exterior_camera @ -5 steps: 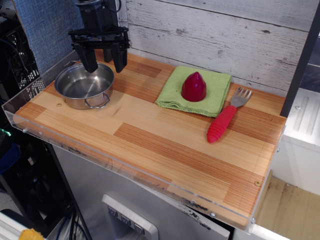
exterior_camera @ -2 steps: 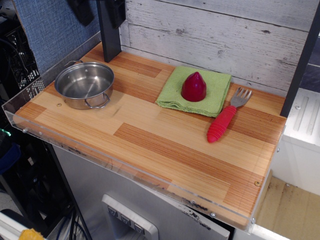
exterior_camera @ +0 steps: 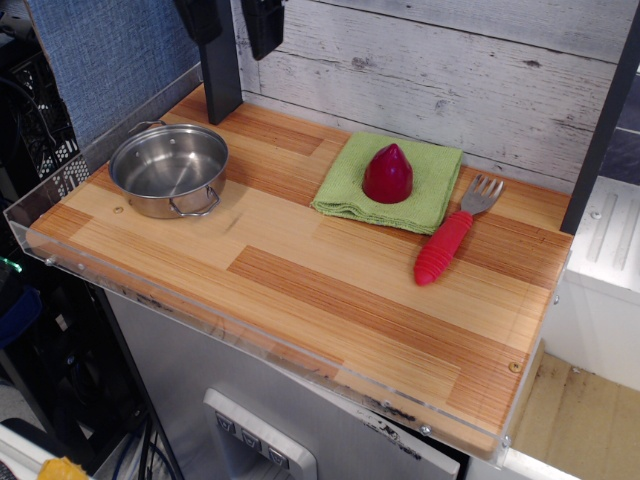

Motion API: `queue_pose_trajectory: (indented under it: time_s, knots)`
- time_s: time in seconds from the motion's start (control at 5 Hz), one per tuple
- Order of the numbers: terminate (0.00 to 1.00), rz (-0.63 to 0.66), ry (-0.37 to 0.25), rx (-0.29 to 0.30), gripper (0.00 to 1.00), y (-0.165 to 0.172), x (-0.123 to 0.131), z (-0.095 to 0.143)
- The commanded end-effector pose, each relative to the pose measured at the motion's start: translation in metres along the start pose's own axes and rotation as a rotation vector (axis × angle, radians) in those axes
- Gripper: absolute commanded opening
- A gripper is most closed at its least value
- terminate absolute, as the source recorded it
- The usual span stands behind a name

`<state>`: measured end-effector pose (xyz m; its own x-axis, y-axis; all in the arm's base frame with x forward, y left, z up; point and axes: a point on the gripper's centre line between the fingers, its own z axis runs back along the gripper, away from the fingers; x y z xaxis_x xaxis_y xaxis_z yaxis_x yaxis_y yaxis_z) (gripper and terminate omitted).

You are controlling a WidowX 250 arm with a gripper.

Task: Pick up and move pot to the left away from green towel

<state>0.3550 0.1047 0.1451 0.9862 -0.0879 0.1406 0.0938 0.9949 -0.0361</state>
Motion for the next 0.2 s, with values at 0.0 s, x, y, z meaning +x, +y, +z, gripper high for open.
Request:
queue_pose_trajectory:
  time_s: [0.0]
  knots:
    - [1.0,-0.005,-0.044,0.022,1.0,0.0084,-0.0017,0.007]
